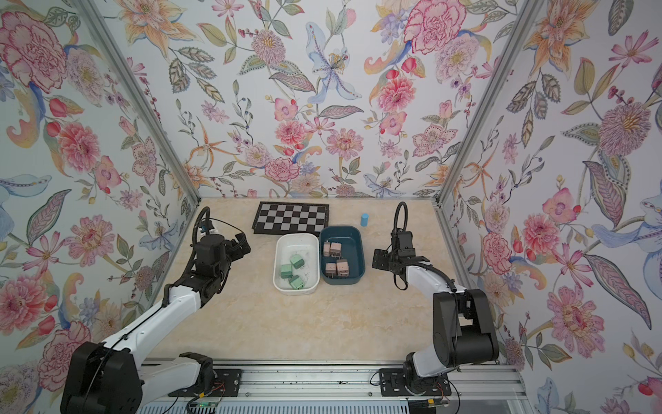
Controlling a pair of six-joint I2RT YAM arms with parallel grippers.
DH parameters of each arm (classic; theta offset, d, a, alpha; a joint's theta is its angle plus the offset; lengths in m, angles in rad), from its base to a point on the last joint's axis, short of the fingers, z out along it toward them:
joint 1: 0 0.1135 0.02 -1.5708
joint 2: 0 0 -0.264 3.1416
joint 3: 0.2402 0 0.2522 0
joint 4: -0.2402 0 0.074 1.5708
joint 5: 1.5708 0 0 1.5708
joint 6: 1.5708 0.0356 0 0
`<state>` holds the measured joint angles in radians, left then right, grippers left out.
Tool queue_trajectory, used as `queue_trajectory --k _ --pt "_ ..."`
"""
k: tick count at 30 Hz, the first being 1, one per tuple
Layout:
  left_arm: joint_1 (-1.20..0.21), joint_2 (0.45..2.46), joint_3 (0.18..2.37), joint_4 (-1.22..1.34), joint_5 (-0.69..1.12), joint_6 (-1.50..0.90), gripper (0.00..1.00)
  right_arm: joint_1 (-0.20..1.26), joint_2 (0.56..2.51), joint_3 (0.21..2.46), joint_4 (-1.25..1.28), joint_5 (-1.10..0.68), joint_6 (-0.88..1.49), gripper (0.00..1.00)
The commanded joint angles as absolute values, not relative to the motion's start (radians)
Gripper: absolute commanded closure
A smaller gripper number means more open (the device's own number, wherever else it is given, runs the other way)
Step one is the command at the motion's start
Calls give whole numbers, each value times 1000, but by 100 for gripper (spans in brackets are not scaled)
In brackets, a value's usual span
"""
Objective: Place the plugs by color into the storage box
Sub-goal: Reset both arms
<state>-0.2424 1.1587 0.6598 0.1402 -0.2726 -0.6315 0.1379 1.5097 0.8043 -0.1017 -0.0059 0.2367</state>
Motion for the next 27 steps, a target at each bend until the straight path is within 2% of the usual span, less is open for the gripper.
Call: queue_trajectory --k 1,4,10,12,14,18,20,22,24,27 --pt "-241 1120 548 231 -443 -467 1 109 1484 768 34 22 175 11" --pt "-241 1063 446 362 -543 -378 1 80 1480 768 82 36 130 10" --pt "-227 1052 192 869 -628 -50 1 33 1498 690 238 42 72 9" --pt "-180 1128 153 1006 -582 -68 1 26 1531 620 370 60 59 9" --pt "-138 1234 106 1178 -496 -84 0 13 1563 661 357 78 61 7" --pt "-117 1375 148 1319 -446 -10 1 13 1598 618 573 88 -3 5" --pt "-85 1474 155 1376 -424 -34 0 19 1611 640 536 101 -7 5" --pt "-32 1572 155 1485 -293 -40 1 20 1603 623 555 92 -13 4" --pt "-27 1527 155 1419 -260 -54 0 25 1577 578 608 79 -24 4" --pt "-17 1557 145 1502 -248 -50 1 30 1521 451 811 68 -34 2"
